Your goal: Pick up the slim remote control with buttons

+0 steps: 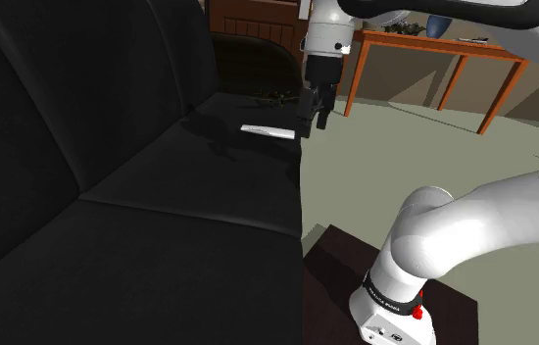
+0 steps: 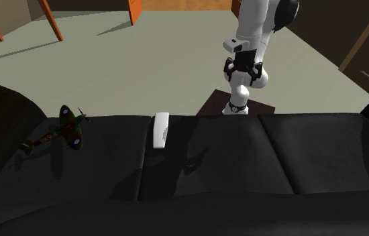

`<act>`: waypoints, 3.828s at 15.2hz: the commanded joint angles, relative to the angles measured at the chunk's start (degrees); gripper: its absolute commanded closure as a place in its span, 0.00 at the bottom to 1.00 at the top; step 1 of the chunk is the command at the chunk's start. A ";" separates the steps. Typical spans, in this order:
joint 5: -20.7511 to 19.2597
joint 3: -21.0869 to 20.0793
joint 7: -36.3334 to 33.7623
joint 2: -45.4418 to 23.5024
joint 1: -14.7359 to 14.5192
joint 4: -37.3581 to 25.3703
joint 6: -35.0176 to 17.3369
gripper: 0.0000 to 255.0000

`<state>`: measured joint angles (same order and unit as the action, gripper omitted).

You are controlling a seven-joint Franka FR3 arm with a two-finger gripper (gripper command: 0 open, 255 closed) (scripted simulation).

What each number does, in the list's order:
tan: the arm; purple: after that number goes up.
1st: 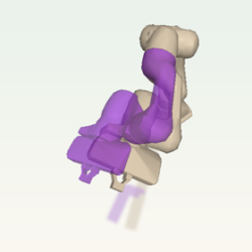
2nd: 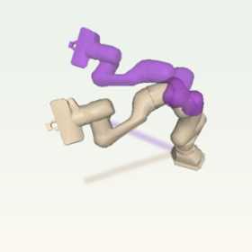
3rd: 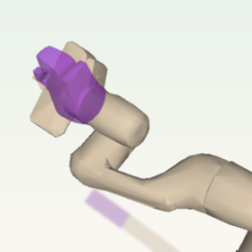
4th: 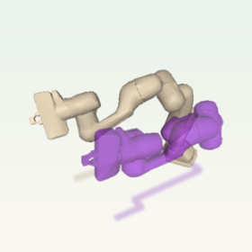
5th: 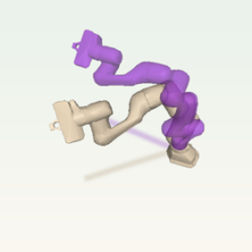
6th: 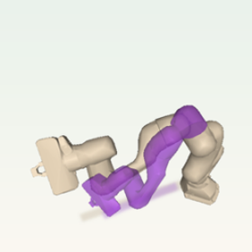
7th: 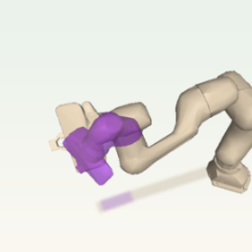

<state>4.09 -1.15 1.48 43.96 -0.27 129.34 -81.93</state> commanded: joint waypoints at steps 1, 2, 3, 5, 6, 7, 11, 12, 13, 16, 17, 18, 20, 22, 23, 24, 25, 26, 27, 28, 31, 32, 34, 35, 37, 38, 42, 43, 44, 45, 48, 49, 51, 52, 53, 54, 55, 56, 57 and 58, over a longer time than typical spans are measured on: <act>0.00 0.00 0.00 0.00 0.00 0.00 0.00 0.00; -0.91 1.01 1.83 -1.00 0.06 0.07 -1.11 0.00; -1.77 2.02 3.64 -2.09 0.11 0.06 -2.23 0.00; -3.36 3.99 7.21 -4.47 0.21 -0.21 -4.50 0.00; -4.08 4.95 8.97 -5.77 0.26 -0.46 -5.64 0.00; -4.74 5.89 10.72 -7.14 0.31 -0.81 -6.77 0.00; -6.83 9.57 17.55 -13.22 0.30 -3.01 -11.18 0.00; -7.19 10.44 19.24 -14.88 0.28 -3.77 -12.23 0.00; -7.48 11.30 20.92 -16.60 0.24 -4.62 -13.26 0.00; -7.90 13.74 25.97 -22.03 0.12 -7.65 -16.13 0.00; -7.90 14.52 27.65 -23.93 0.06 -8.82 -17.00 0.00; -7.82 15.27 29.34 -25.87 0.00 -10.08 -17.83 0.00; -7.40 16.64 32.74 -29.88 -0.02 -12.85 -19.33 0.00; -6.68 17.86 36.14 -34.04 0.02 -15.96 -20.60 0.00; -6.21 18.41 37.85 -36.17 0.09 -17.65 -21.13 0.00; -5.68 18.90 39.55 -38.34 0.19 -19.42 -21.60 0.00; -5.08 19.34 41.24 -40.54 0.35 -21.29 -22.00 0.00; -4.42 19.75 42.91 -42.78 0.52 -23.26 -22.32 0.00; -3.72 20.08 44.57 -45.05 0.75 -25.33 -22.56 0.00; -2.97 20.33 46.20 -47.35 1.06 -27.50 -22.71 0.00; -0.62 20.68 50.86 -54.43 2.35 -34.71 -22.65 0.00; -0.18 20.64 51.68 -55.79 2.68 -36.19 -22.54 0.00; -0.13 20.56 51.72 -55.90 2.69 -34.80 -24.05 0.00; -0.09 20.55 51.75 -55.98 2.68 -34.12 -24.79 0.00; 0.00 20.51 51.81 -56.17 2.67 -32.83 -26.27 0.00; 0.05 20.49 51.85 -56.28 2.66 -32.20 -27.00 0.00; 0.09 20.46 51.86 -56.34 2.62 -31.04 -28.21 1.00; 0.09 20.45 51.85 -56.32 2.61 -30.97 -28.26 1.00; 0.09 20.45 51.84 -56.33 2.60 -30.99 -28.25 1.00; 0.09 20.45 51.85 -56.33 2.61 -31.00 -28.24 1.00; 0.09 20.45 51.85 -56.33 2.61 -30.99 -28.24 1.00; 0.09 20.45 51.85 -56.32 2.61 -30.99 -28.25 1.00; 0.15 20.46 51.91 -56.49 2.66 -31.25 -28.14 1.00; 0.08 20.48 51.87 -56.35 2.66 -31.84 -27.42 1.00; 0.02 20.50 51.83 -56.22 2.66 -32.45 -26.69 1.00; -0.02 20.52 51.80 -56.12 2.67 -33.10 -25.95 1.00; -0.07 20.53 51.76 -56.03 2.68 -33.74 -25.22 1.00; -0.11 20.55 51.73 -55.94 2.69 -34.41 -24.48 1.00; -0.14 20.57 51.71 -55.87 2.70 -35.09 -23.73 1.00; -0.17 20.58 51.69 -55.82 2.71 -35.78 -22.98 1.00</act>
<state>4.05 19.43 53.30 -12.20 2.51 94.15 -105.82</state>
